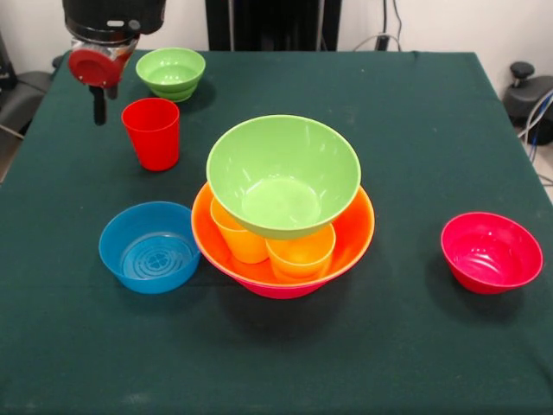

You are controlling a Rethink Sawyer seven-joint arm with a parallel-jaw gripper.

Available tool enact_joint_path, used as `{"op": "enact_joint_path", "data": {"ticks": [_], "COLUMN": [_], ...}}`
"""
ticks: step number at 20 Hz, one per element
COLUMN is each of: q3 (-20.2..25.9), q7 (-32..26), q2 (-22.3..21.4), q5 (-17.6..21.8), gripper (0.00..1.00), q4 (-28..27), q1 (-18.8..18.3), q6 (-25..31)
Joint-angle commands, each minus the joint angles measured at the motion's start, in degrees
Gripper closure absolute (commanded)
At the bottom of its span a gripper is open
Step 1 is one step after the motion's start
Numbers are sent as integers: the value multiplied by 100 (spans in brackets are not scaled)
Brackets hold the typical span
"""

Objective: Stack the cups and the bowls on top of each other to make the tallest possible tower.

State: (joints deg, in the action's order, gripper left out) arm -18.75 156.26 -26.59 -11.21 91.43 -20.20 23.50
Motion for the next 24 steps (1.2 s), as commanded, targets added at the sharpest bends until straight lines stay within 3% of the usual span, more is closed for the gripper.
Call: {"op": "enact_joint_path", "data": {"ticks": [1,15,24], "q3": [213,-33,-89], "q7": [774,1075,853], "q2": [263,262,444], "q5": [-313,-882,-1093], "gripper": [0,0,0], "q4": [-504,-373,-377], "q1": [240,867,865], "q6": [613,786,582]}}
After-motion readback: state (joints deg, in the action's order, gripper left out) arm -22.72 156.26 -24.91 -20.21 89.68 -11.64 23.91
